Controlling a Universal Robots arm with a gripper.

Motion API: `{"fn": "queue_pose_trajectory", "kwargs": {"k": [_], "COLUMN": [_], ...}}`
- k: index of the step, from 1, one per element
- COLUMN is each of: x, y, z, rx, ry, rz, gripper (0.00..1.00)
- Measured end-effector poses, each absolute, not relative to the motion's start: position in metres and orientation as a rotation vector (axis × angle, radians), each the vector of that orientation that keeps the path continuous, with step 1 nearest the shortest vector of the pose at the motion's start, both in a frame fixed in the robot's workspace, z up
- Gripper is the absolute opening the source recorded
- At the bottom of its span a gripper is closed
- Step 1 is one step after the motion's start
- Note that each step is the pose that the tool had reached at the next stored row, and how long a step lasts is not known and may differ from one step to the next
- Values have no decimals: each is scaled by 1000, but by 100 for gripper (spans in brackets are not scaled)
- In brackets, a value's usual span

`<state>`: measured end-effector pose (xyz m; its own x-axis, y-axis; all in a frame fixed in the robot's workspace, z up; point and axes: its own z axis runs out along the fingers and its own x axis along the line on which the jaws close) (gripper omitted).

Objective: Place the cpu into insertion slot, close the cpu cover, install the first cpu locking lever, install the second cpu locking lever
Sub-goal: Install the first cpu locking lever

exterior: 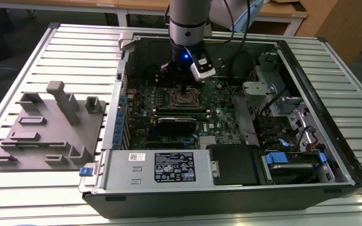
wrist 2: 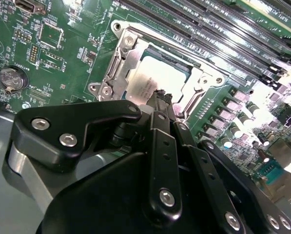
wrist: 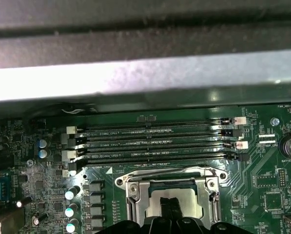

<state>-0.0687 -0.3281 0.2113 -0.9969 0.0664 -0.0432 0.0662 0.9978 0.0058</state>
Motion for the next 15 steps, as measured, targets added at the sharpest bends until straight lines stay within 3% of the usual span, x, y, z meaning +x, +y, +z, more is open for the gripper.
{"fn": "queue_pose_trajectory", "kwargs": {"k": [15], "x": [-62], "y": [-328], "z": [211], "rx": [102], "ry": [3097], "rz": [7], "gripper": [10]}}
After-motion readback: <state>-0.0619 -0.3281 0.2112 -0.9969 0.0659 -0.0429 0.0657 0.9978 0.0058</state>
